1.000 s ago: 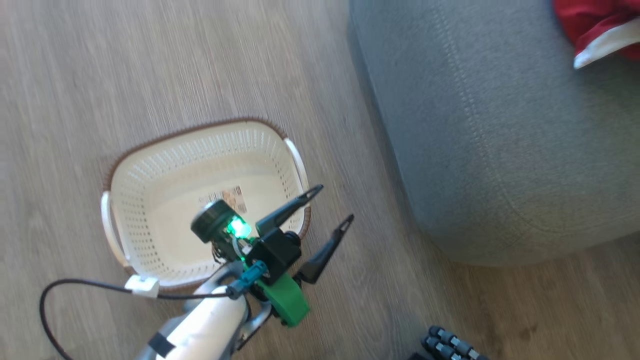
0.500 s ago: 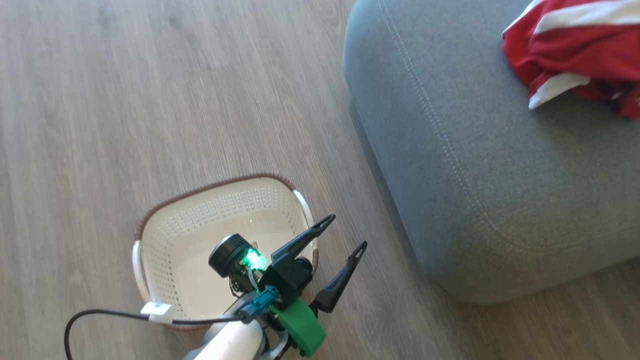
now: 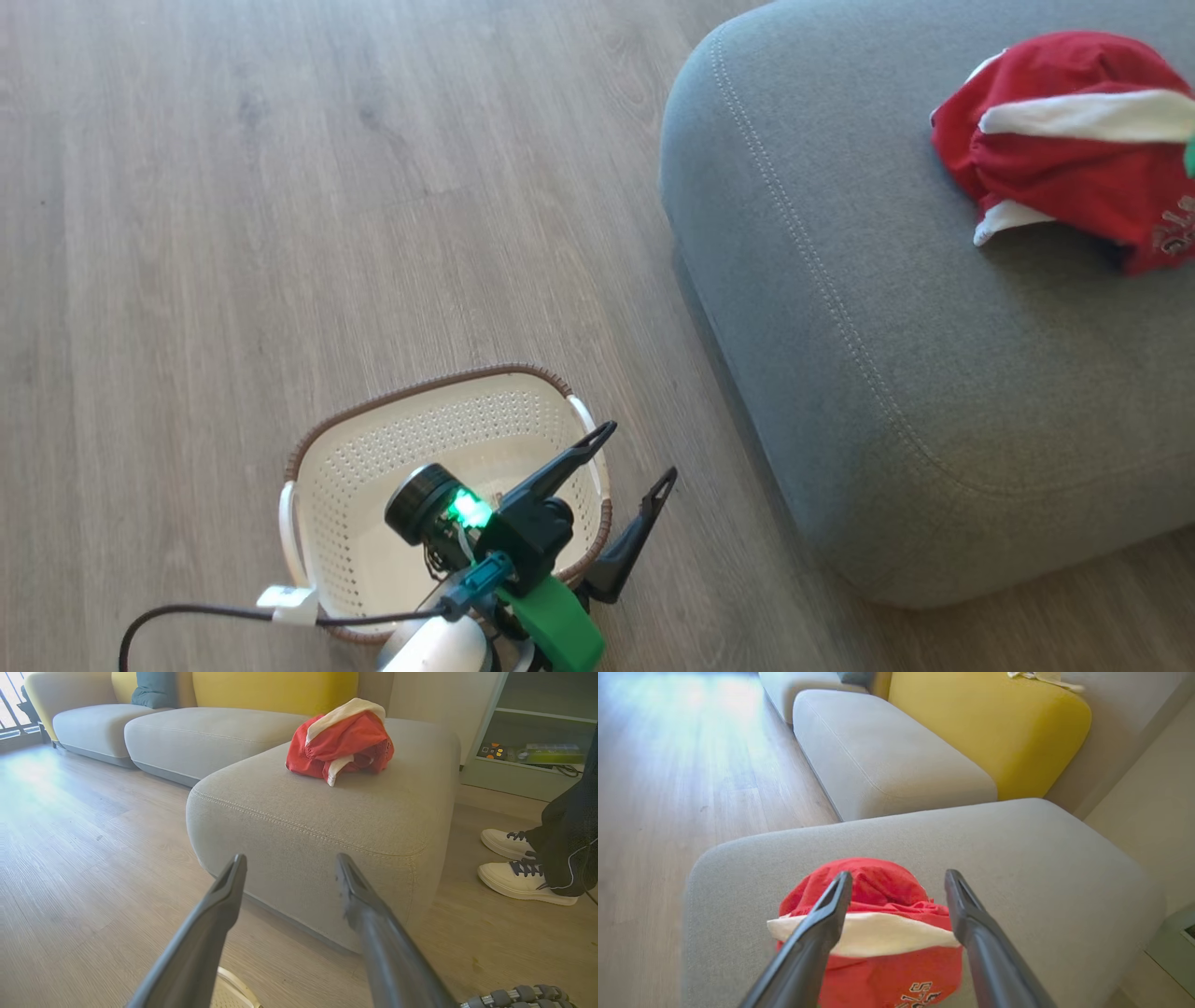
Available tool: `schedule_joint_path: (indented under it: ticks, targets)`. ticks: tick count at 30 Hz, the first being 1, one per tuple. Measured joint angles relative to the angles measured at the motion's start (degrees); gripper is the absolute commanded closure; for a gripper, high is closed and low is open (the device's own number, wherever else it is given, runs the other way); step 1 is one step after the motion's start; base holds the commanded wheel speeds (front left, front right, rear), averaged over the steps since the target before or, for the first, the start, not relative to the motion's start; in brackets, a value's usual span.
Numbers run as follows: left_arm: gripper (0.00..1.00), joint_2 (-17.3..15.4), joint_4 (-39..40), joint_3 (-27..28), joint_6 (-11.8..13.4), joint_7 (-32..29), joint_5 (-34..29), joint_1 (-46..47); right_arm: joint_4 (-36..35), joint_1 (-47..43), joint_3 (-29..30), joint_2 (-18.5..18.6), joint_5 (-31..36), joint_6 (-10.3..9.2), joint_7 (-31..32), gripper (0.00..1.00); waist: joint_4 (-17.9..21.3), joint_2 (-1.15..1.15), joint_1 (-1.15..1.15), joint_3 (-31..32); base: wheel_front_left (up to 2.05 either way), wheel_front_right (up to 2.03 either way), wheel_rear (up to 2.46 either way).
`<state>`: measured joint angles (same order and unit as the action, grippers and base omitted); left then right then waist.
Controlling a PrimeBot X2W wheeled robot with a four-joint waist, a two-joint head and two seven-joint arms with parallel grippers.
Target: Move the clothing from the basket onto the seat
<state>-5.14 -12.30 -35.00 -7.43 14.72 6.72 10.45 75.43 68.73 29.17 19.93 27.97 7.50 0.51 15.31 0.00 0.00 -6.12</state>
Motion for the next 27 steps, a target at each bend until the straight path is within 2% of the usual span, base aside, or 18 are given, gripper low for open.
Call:
schedule_joint_path:
  ticks: [7,12,15,18,22,27]
  targets:
    - [0.0,0.11,0.04,0.52,0.0,0.0,-0.18,-0.03,0.19,-0.65,-6.56,-2.46,-5.33,0.0,-11.76,0.0,-1.93,0.0,0.0,0.29,0.0,0.0,0.0]
    - [0.0,0.19,0.05,1.72,0.0,0.0,-0.18,-0.08,0.02,-0.71,-12.68,-4.23,-9.17,0.0,-14.73,0.0,-3.59,0.0,0.0,0.54,0.0,0.0,0.0]
    - [0.0,0.48,0.09,1.98,0.0,0.0,-0.18,-0.1,-9.48,-3.13,-19.97,-7.72,-15.58,0.0,-14.85,0.0,-5.03,0.0,0.0,0.93,0.0,0.0,0.0]
    - [0.0,0.69,0.1,2.37,0.0,0.0,-0.18,-0.2,-18.0,-7.72,-26.61,-8.71,-21.97,0.0,-14.97,0.0,-6.07,0.0,0.0,1.24,0.0,0.0,0.0]
    - [0.0,1.01,0.11,3.18,0.0,0.0,-0.18,-0.32,-26.69,-16.25,-34.81,-7.04,-29.93,0.0,-14.97,0.0,-7.46,0.0,0.0,1.65,0.0,0.0,0.0]
    - [0.0,1.1,0.12,3.58,0.0,0.0,-0.18,-0.62,-35.76,-23.02,-41.27,-4.82,-37.83,0.0,-14.97,0.0,-9.17,0.0,0.0,2.15,0.0,0.0,0.0]
